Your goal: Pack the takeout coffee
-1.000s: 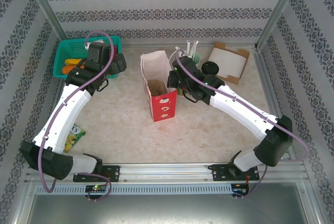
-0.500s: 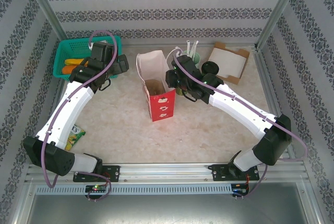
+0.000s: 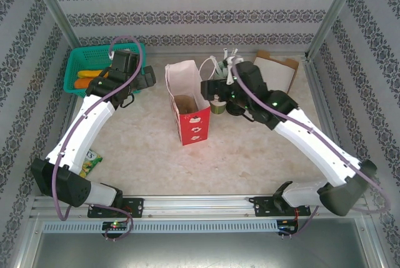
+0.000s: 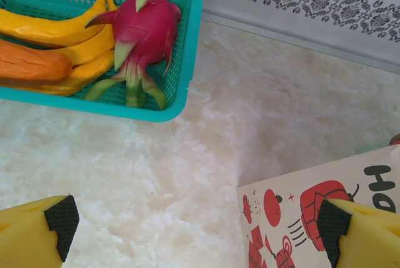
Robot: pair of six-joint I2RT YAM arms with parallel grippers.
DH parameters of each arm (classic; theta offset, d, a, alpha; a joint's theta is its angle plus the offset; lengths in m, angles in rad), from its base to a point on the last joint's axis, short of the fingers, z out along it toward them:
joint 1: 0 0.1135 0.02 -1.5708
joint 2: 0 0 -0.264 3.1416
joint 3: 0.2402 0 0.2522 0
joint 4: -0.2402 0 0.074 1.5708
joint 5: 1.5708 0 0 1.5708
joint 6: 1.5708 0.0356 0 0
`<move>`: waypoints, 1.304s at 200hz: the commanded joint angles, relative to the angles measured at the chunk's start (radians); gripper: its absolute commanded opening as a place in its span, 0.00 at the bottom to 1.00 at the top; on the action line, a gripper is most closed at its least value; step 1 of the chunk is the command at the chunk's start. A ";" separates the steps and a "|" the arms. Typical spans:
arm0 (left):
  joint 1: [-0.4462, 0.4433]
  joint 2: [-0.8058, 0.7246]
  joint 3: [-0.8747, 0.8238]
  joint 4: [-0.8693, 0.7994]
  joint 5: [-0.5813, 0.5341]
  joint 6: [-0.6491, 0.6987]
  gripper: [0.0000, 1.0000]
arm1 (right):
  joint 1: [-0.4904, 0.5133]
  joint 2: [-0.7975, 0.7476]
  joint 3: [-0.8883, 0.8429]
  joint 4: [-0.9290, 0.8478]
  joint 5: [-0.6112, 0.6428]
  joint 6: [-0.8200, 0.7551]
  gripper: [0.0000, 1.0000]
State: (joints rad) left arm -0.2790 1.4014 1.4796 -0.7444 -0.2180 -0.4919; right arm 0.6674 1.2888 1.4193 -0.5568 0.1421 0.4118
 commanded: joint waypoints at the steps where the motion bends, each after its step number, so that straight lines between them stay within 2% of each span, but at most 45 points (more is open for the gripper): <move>1: 0.012 0.006 0.037 0.006 -0.003 -0.022 1.00 | -0.072 -0.058 -0.040 -0.020 0.030 0.010 0.98; 22: 0.012 0.008 0.033 0.021 0.032 -0.002 0.99 | -0.173 -0.111 -0.145 0.033 0.066 0.040 0.98; 38: 0.011 -0.001 0.015 0.048 0.049 0.002 1.00 | -0.245 -0.136 -0.224 0.082 0.045 0.012 0.98; 67: 0.012 -0.026 -0.034 0.121 0.077 0.020 1.00 | -0.404 -0.117 -0.316 0.173 -0.120 0.010 0.98; 78: 0.012 -0.029 -0.046 0.137 0.099 0.029 1.00 | -0.450 -0.085 -0.325 0.185 -0.147 0.004 0.98; 91: 0.012 -0.024 -0.051 0.139 0.097 0.018 1.00 | -0.481 -0.032 -0.318 0.172 -0.083 0.000 0.98; 102: 0.012 -0.014 -0.043 0.122 0.084 0.008 1.00 | -0.509 0.021 -0.303 0.166 -0.079 -0.046 0.98; 118: 0.012 0.007 -0.028 0.101 0.078 0.007 1.00 | -0.549 0.113 -0.244 0.124 -0.138 -0.083 0.98; 131: 0.012 0.022 -0.020 0.087 0.075 0.011 0.99 | -0.584 0.188 -0.184 0.088 -0.249 -0.135 0.98; 148: 0.012 0.032 -0.028 0.082 0.042 0.014 0.99 | -0.609 0.265 -0.141 0.093 -0.321 -0.171 0.98; 174: 0.014 0.023 -0.082 0.124 -0.019 0.030 0.99 | -0.617 0.368 -0.072 0.086 -0.322 -0.232 0.98; 232: 0.024 0.011 -0.133 0.160 -0.017 0.001 0.99 | -0.618 0.523 0.042 0.077 -0.296 -0.276 0.98; 261: 0.027 0.017 -0.130 0.148 -0.020 -0.003 0.99 | -0.617 0.573 0.079 0.062 -0.329 -0.285 0.98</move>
State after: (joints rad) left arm -0.2661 1.4261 1.3499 -0.6212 -0.2150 -0.4805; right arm 0.0498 1.8259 1.4483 -0.4690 -0.1524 0.1562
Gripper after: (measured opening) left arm 0.994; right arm 0.980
